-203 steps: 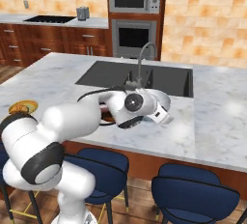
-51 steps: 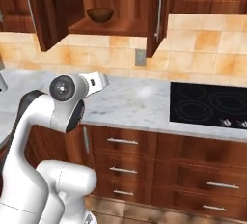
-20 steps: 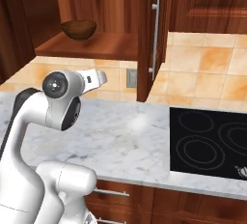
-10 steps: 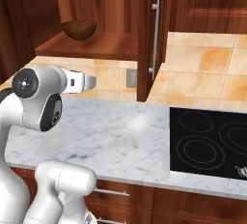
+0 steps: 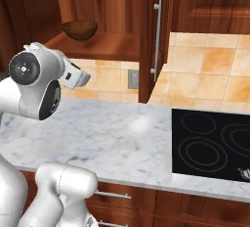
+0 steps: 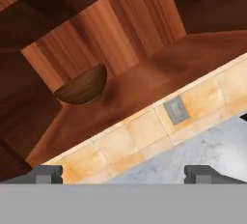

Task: Take the smaller bowl and place it next to the appetizer plate on the dining counter , and place the larger bowl next to the plate with cooked food.

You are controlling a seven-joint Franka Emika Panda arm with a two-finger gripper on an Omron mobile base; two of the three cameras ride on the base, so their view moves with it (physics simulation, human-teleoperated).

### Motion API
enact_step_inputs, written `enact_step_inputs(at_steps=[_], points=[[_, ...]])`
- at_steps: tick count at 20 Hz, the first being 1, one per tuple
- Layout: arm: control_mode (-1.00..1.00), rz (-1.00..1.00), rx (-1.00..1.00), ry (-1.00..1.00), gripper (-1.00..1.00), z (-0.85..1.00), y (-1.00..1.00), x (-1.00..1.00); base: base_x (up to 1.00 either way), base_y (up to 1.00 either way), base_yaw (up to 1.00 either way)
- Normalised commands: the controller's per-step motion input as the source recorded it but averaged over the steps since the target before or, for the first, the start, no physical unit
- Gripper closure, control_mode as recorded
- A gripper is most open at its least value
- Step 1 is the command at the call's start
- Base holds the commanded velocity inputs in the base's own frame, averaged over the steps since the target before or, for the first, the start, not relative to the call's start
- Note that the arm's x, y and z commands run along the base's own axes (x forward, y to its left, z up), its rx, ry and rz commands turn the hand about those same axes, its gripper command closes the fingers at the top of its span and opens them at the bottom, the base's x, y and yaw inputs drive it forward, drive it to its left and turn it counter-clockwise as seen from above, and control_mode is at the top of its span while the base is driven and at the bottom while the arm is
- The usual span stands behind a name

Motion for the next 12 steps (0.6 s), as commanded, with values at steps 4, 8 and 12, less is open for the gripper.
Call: enact_step_inputs(at_steps=[4,8,12], points=[[-1.0,0.1,0.32,0.17,-1.0,0.5,0.0,0.23,0.0,0.0,0.0],[-1.0,0.02,0.24,0.21,-1.0,0.41,0.06,0.41,0.0,0.0,0.0],[-1.0,0.0,0.07,0.05,-1.0,0.03,0.19,0.48,0.0,0.0,0.0]])
